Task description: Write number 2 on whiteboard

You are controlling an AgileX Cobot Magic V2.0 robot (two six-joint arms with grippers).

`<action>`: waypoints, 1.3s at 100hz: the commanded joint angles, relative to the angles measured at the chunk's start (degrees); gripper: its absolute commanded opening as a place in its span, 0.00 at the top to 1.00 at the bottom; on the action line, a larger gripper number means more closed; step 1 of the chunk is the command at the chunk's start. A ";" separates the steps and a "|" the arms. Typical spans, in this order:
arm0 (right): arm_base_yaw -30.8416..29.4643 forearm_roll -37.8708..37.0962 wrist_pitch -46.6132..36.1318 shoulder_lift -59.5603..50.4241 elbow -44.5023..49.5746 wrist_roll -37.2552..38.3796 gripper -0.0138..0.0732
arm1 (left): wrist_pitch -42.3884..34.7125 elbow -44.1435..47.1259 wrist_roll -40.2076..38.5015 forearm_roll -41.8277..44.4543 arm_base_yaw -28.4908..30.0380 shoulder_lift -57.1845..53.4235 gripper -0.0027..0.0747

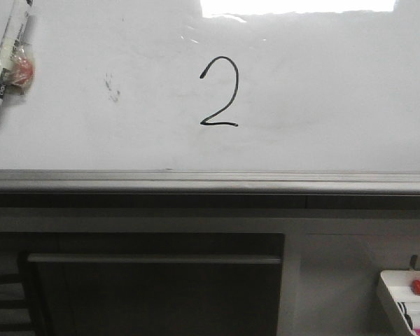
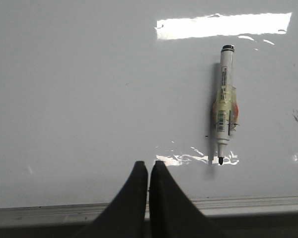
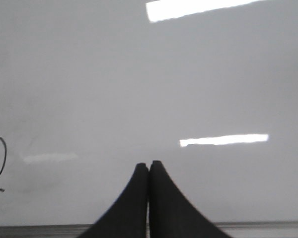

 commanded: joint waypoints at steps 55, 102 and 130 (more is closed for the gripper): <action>-3.32 -1.81 -14.58 -5.82 11.62 -1.38 0.92 | -4.77 1.84 -0.56 -0.48 0.19 -1.34 0.99; -3.32 8.23 -15.53 -5.82 11.62 -16.08 0.92 | -4.77 1.84 -0.56 -0.48 0.19 -1.34 0.99; -3.32 8.23 -15.50 -5.82 11.62 -16.08 0.92 | -4.77 1.84 -0.56 -0.48 0.19 -1.34 0.99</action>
